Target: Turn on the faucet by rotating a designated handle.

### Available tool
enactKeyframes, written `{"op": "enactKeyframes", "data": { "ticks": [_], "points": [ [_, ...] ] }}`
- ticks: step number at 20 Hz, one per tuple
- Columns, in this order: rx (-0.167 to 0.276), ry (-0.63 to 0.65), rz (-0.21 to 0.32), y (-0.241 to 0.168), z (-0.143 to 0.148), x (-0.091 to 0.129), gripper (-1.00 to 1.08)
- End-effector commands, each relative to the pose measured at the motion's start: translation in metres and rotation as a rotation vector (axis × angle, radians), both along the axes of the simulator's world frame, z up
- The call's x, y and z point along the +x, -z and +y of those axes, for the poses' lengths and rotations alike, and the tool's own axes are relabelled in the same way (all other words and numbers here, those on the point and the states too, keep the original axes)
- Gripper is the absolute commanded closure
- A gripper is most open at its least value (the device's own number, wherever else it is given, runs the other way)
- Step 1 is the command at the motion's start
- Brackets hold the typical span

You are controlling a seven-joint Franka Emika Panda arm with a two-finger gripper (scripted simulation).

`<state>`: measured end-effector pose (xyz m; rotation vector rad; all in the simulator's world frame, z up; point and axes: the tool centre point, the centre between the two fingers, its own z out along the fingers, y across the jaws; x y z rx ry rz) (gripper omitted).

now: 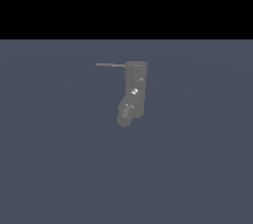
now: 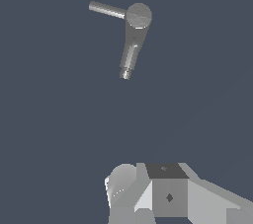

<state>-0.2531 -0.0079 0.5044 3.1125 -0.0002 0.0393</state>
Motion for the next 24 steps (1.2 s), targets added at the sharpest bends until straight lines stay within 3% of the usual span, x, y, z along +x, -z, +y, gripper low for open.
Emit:
{"op": "enactKeyframes", "data": {
  "ticks": [1, 12, 24],
  "points": [
    [0.0, 0.0, 0.0, 0.0, 0.0, 0.0, 1.08],
    [0.002, 0.063, 0.0, 0.011, 0.013, 0.006, 1.08],
    [0.008, 0.27, 0.0, 0.047, 0.055, 0.032, 1.08]
  ]
}}
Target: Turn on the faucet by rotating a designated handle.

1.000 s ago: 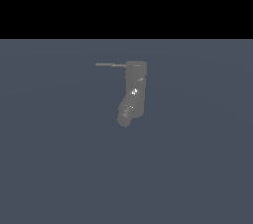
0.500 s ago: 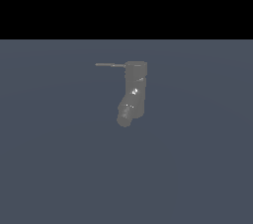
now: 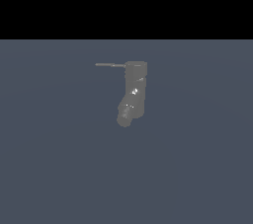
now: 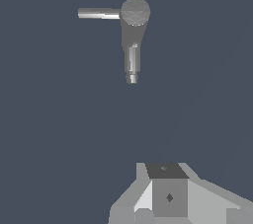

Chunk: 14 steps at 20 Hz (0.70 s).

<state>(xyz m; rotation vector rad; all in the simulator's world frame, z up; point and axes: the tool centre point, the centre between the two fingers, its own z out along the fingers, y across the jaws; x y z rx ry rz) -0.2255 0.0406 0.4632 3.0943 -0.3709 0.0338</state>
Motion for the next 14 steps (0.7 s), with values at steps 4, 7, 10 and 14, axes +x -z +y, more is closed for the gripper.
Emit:
{"op": "enactKeyframes", "data": {
  "ticks": [4, 7, 10, 14],
  "points": [
    [0.004, 0.115, 0.0, 0.02, 0.021, 0.017, 1.08],
    [0.006, 0.178, 0.0, 0.031, 0.032, 0.028, 1.08],
    [0.009, 0.241, 0.0, 0.042, 0.042, 0.039, 1.08],
    [0.012, 0.325, 0.0, 0.056, 0.055, 0.055, 1.08]
  ]
}}
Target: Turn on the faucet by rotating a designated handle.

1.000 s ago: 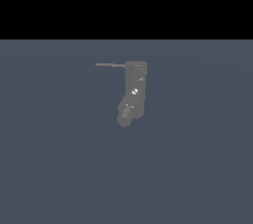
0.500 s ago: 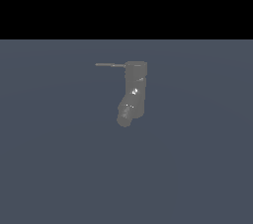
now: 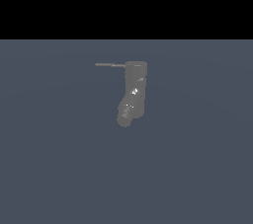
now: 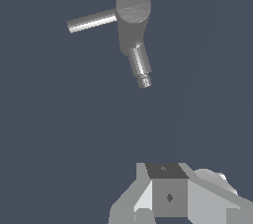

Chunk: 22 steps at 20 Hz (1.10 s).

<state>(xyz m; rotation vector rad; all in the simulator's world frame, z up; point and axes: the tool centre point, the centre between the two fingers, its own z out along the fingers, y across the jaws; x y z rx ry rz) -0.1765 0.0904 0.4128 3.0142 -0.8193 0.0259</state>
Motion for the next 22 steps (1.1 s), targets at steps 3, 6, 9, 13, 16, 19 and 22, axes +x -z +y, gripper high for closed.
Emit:
{"op": "enactKeyframes", "data": {
  "ticks": [3, 6, 9, 13, 16, 19, 22],
  "points": [
    [0.004, 0.096, 0.0, 0.016, 0.013, 0.019, 1.08],
    [0.007, 0.158, 0.0, 0.027, 0.021, 0.032, 1.08],
    [0.009, 0.22, 0.0, 0.037, 0.027, 0.046, 1.08],
    [0.012, 0.301, -0.001, 0.051, 0.035, 0.065, 1.08],
    [0.015, 0.361, -0.001, 0.061, 0.039, 0.079, 1.08],
    [0.017, 0.42, -0.001, 0.071, 0.043, 0.093, 1.08],
    [0.018, 0.479, -0.001, 0.081, 0.045, 0.107, 1.08]
  ]
}}
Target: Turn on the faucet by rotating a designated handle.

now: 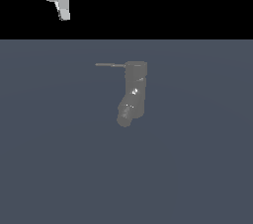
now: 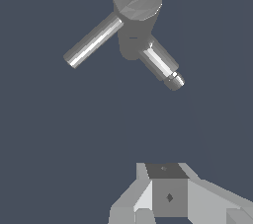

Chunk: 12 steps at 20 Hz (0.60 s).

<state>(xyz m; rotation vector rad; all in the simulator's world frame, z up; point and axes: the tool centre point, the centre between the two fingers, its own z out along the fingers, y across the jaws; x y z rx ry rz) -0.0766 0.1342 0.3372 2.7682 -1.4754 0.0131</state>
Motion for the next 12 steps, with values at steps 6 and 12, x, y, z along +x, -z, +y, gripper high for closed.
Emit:
{"op": "enactKeyframes", "data": {
  "ticks": [6, 12],
  "points": [
    [0.004, 0.149, -0.001, 0.025, 0.004, 0.036, 1.08],
    [0.005, 0.271, 0.0, 0.045, 0.002, 0.067, 1.08]
  ]
}}
